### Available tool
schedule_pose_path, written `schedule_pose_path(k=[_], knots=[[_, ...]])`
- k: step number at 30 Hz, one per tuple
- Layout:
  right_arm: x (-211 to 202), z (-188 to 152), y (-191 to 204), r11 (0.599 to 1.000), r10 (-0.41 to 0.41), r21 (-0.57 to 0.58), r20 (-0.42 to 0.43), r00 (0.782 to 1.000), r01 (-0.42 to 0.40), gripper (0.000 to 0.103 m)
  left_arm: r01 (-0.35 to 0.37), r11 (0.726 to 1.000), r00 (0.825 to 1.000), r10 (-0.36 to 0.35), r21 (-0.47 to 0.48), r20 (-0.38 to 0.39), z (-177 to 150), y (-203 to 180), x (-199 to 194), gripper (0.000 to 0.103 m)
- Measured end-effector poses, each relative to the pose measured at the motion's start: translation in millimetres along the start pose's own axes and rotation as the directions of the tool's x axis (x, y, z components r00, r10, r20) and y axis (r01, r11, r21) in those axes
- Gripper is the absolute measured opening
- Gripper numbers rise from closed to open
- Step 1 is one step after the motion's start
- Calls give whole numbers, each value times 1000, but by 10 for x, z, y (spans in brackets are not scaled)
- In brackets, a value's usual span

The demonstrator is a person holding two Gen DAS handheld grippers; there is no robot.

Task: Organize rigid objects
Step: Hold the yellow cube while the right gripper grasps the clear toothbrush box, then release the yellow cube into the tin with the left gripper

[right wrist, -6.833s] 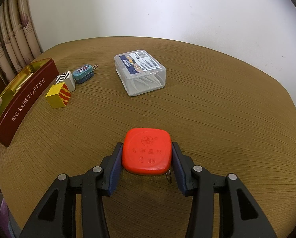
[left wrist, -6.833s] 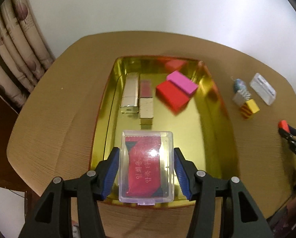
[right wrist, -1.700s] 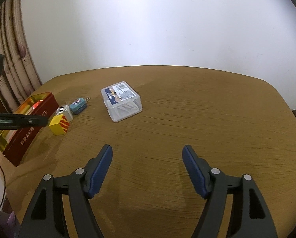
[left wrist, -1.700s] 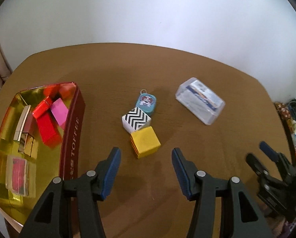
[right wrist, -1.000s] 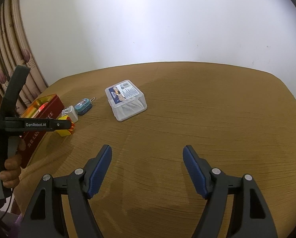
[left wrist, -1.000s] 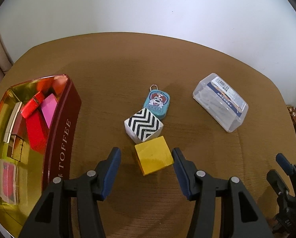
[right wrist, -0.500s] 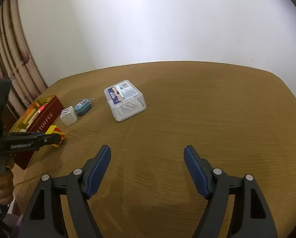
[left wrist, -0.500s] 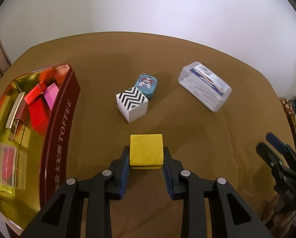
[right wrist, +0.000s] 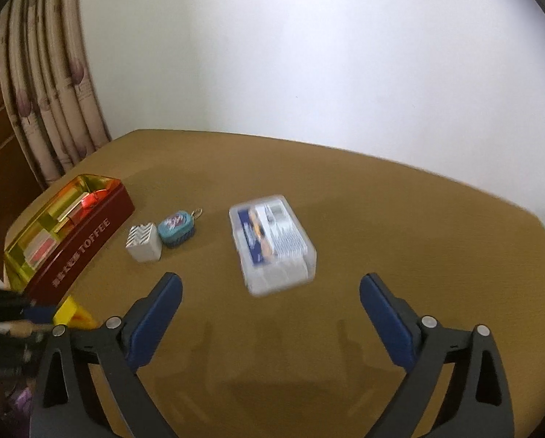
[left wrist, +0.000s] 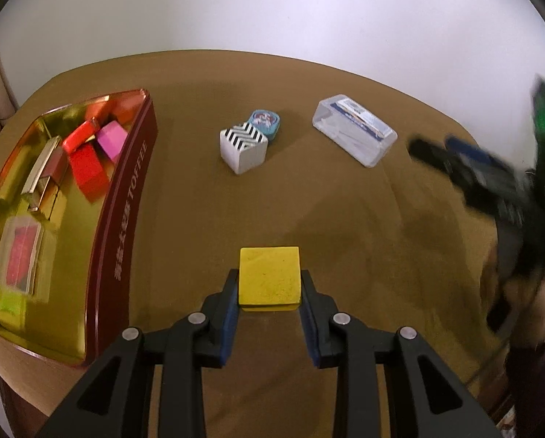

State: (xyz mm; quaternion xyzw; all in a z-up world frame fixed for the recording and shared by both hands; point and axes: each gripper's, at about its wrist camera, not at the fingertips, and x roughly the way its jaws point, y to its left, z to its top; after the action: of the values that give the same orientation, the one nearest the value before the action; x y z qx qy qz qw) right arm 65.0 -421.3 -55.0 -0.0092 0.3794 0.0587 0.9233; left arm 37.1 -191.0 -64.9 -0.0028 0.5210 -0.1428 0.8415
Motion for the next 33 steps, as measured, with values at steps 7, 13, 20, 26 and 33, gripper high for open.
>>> schedule_pose_path(k=[7, 13, 20, 26, 33], knots=[[340, 301, 67, 997, -7, -83, -56, 998, 2, 100, 5, 1000, 1000, -5, 9, -23, -162, 43, 9, 30], [637, 343, 47, 994, -45, -108, -105, 993, 34, 100, -5, 1000, 1000, 5, 21, -8, -149, 35, 92, 31], [874, 313, -42, 998, -27, -65, -154, 988, 17, 100, -21, 999, 1000, 21, 44, 8, -156, 15, 94, 31], [1094, 241, -6, 996, -51, -82, -230, 972, 33, 58, -26, 998, 1000, 25, 52, 15, -189, 2, 63, 31], [977, 153, -60, 999, -45, -39, -213, 976, 37, 58, -26, 998, 1000, 25, 55, 18, -194, -63, 17, 31]])
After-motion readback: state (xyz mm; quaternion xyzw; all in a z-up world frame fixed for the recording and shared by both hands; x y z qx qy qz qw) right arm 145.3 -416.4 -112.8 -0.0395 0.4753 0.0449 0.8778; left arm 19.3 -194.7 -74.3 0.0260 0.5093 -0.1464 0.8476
